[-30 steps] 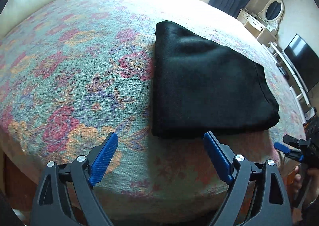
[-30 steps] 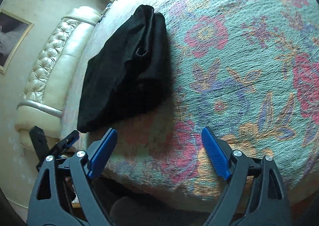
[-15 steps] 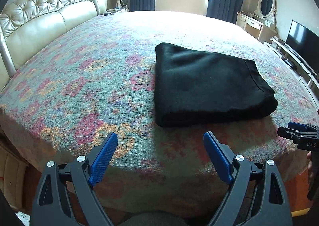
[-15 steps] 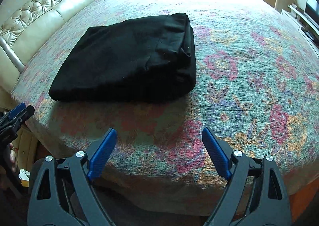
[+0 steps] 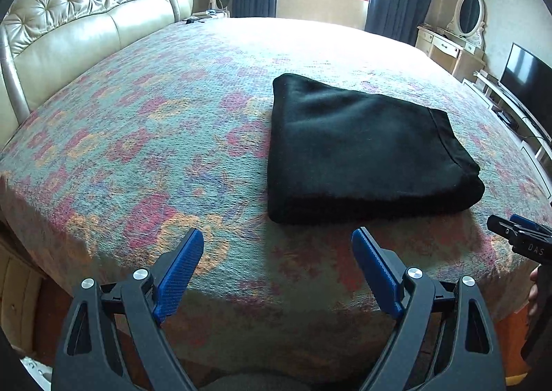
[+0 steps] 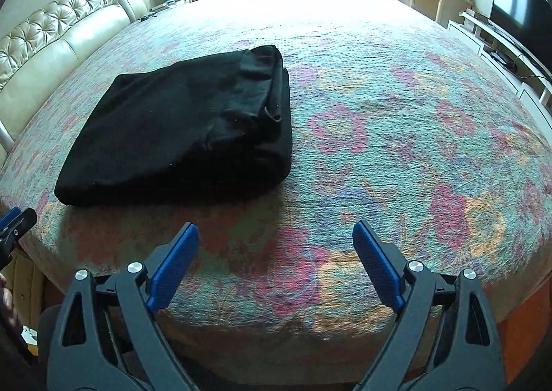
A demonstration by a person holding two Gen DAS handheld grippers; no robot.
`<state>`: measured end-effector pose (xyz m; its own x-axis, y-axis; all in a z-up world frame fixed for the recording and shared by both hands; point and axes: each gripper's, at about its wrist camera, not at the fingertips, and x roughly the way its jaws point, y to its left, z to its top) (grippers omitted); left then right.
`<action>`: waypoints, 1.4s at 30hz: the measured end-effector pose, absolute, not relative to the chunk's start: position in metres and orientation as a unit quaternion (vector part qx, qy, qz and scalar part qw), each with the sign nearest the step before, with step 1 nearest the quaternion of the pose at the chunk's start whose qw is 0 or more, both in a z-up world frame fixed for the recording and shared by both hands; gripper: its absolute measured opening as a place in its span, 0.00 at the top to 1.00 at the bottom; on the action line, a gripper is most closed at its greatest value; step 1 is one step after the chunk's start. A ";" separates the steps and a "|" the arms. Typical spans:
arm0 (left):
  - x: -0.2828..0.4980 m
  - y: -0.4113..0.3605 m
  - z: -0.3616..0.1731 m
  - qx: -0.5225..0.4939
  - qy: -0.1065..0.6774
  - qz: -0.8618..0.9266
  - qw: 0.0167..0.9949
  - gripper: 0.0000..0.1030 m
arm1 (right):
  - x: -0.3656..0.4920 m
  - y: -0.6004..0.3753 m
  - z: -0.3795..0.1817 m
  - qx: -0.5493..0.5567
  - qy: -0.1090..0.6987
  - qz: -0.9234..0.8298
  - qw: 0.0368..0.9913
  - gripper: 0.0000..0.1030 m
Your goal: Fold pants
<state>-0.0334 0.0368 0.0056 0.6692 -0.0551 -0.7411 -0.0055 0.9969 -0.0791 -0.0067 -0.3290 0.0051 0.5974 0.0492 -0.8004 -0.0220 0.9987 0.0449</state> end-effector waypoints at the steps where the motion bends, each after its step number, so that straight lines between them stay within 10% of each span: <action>1: -0.034 0.037 0.005 -0.037 0.407 -0.013 0.913 0.16 | -0.007 -0.327 0.005 0.013 0.448 0.022 0.894 0.12; 42: -0.038 0.027 0.021 -0.006 0.386 -0.012 0.922 0.16 | -0.008 -0.311 -0.005 -0.007 0.464 0.043 0.885 0.12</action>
<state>-0.0377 0.0270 0.0215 0.7015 -0.0270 -0.7122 0.0175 0.9996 -0.0206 -0.0077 -0.3115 -0.0054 0.5661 0.0706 -0.8213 -0.0831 0.9961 0.0284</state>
